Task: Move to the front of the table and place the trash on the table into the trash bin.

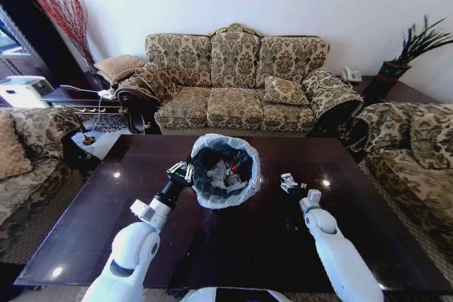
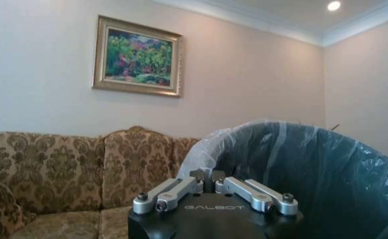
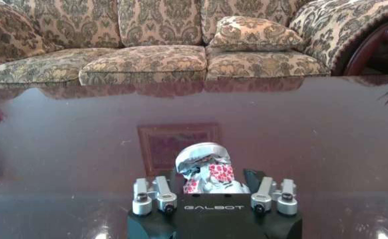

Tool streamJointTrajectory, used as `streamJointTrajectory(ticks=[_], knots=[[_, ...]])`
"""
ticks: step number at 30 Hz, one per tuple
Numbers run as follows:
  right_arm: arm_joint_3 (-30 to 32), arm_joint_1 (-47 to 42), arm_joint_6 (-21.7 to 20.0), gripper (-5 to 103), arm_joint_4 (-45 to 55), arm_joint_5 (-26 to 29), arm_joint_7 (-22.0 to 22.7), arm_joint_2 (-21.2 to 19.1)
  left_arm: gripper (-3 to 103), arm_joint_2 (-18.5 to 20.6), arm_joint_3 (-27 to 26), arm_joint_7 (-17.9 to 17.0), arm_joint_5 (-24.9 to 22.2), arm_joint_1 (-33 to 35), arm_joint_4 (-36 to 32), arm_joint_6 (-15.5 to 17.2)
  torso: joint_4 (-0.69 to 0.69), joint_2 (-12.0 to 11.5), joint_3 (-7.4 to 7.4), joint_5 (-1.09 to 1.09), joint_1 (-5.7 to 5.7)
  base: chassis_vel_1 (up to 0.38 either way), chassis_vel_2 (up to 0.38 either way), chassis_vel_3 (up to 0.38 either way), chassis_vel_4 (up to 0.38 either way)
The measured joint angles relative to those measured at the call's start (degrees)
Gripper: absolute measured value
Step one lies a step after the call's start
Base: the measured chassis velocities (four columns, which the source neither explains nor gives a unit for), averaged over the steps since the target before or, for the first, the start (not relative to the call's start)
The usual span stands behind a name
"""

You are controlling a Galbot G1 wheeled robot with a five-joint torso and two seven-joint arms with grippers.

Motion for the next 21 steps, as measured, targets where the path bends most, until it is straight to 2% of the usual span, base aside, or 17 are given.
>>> streamJointTrajectory(ticks=[1, 2, 4, 5, 8, 14, 15, 19, 21], knots=[[0.07, -0.14, 0.02, 63, 0.06, 0.0, 0.04, -0.01, 3, 0.0, 0.0, 0.0, -0.01, -0.02, -0.03, -0.02, 0.0, 0.0, 0.0, 0.0, 0.0, 0.0, 0.0, 0.0, 0.0], [0.07, -0.14, 0.02, 63, 0.06, 0.0, 0.04, -0.01, 3, 0.0, 0.0, 0.0, -0.01, -0.02, -0.03, -0.02, 0.0, 0.0, 0.0, 0.0, 0.0, 0.0, 0.0, 0.0, 0.0], [0.35, -0.52, 0.81, 53, -0.29, -0.26, 0.29, -0.04, 3, -0.03, 0.11, 0.01, -0.07, -0.1, -0.12, -0.03, 0.0, 0.0, 0.0, 0.0, -0.01, 0.0, 0.0, 0.0, 0.0], [0.35, -0.52, 0.81, 53, -0.29, -0.26, 0.29, -0.04, 3, -0.03, 0.11, 0.01, -0.07, -0.1, -0.12, -0.03, 0.0, 0.0, 0.0, 0.0, -0.01, 0.0, 0.0, 0.0, 0.0], [0.79, -0.81, 1.42, 41, -0.62, -0.61, 0.37, 0.08, 3, -0.05, 0.3, 0.08, -0.13, -0.13, -0.34, -0.05, 0.0, 0.01, -0.01, -0.03, -0.01, 0.0, 0.0, 0.0, 0.0], [0.98, -1.26, 1.71, 39, -0.29, -0.88, 0.54, 0.37, 3, 0.11, 0.18, 0.15, -0.15, 0.09, -0.61, -0.11, 0.0, 0.01, -0.01, -0.02, -0.01, 0.0, 0.0, 0.0, 0.0], [1.07, -1.37, 1.8, 36, -0.01, -0.89, 0.83, 0.48, 3, 0.12, 0.14, 0.15, -0.17, 0.17, -0.79, -0.13, 0.0, 0.01, -0.01, 0.0, -0.01, 0.0, 0.0, 0.0, 0.0], [1.7, -1.97, 1.58, 34, 2.79, -0.2, 2.01, 0.71, 3, 0.13, 0.1, 0.16, -0.19, 0.37, -1.2, -0.13, 0.0, 0.0, 0.01, 0.05, 0.0, 0.0, 0.0, 0.0, 0.0], [2.51, -2.82, 1.09, 34, 7.47, 0.83, 3.2, 0.6, 3, 0.1, 0.09, 0.15, -0.19, 0.45, -1.28, -0.13, 0.0, 0.0, 0.01, 0.02, 0.0, 0.0, 0.0, 0.0, 0.0]])
